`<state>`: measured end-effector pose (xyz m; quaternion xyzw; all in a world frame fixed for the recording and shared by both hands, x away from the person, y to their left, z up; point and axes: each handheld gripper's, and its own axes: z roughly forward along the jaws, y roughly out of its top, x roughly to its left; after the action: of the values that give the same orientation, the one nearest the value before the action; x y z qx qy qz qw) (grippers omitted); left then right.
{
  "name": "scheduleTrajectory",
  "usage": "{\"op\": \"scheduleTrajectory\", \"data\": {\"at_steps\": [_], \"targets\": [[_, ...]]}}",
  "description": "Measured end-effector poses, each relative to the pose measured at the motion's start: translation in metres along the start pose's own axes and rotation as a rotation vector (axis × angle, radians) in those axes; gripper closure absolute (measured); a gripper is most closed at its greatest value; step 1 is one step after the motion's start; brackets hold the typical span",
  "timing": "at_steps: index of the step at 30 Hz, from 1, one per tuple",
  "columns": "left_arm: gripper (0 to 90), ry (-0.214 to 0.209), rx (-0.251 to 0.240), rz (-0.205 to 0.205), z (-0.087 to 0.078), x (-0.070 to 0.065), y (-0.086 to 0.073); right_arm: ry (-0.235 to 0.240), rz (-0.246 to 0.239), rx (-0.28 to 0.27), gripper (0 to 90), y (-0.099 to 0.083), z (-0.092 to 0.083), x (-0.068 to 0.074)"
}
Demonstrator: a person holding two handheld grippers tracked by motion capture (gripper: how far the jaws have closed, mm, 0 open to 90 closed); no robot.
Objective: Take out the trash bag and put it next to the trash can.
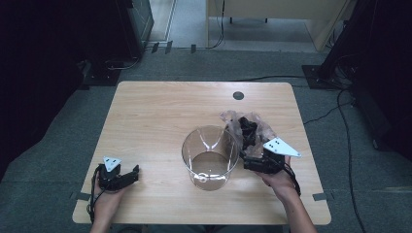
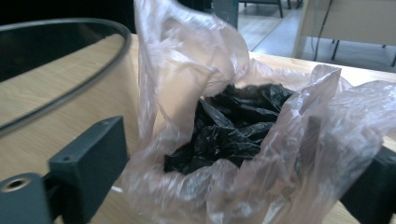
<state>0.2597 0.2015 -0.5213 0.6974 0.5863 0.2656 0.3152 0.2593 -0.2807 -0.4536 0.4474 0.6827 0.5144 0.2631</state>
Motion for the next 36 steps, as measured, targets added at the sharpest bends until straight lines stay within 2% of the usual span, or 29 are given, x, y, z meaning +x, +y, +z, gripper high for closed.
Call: {"op": "scheduleTrajectory", "data": {"at_steps": [4, 13, 27, 36], "targets": [[19.5, 0.0, 0.0, 0.0, 0.0, 0.0, 0.0, 0.02, -0.002, -0.001, 1.5, 0.0, -0.003, 0.0], [19.5, 0.0, 0.0, 0.0, 0.0, 0.0, 0.0, 0.063, -0.043, 0.029, 0.0, -0.009, -0.01, -0.002], [19.5, 0.0, 0.0, 0.0, 0.0, 0.0, 0.0, 0.011, -0.066, 0.083, 0.0, -0.029, -0.019, -0.012], [19.5, 0.0, 0.0, 0.0, 0.0, 0.0, 0.0, -0.036, -0.059, 0.122, 0.0, -0.041, -0.026, -0.025]]}}
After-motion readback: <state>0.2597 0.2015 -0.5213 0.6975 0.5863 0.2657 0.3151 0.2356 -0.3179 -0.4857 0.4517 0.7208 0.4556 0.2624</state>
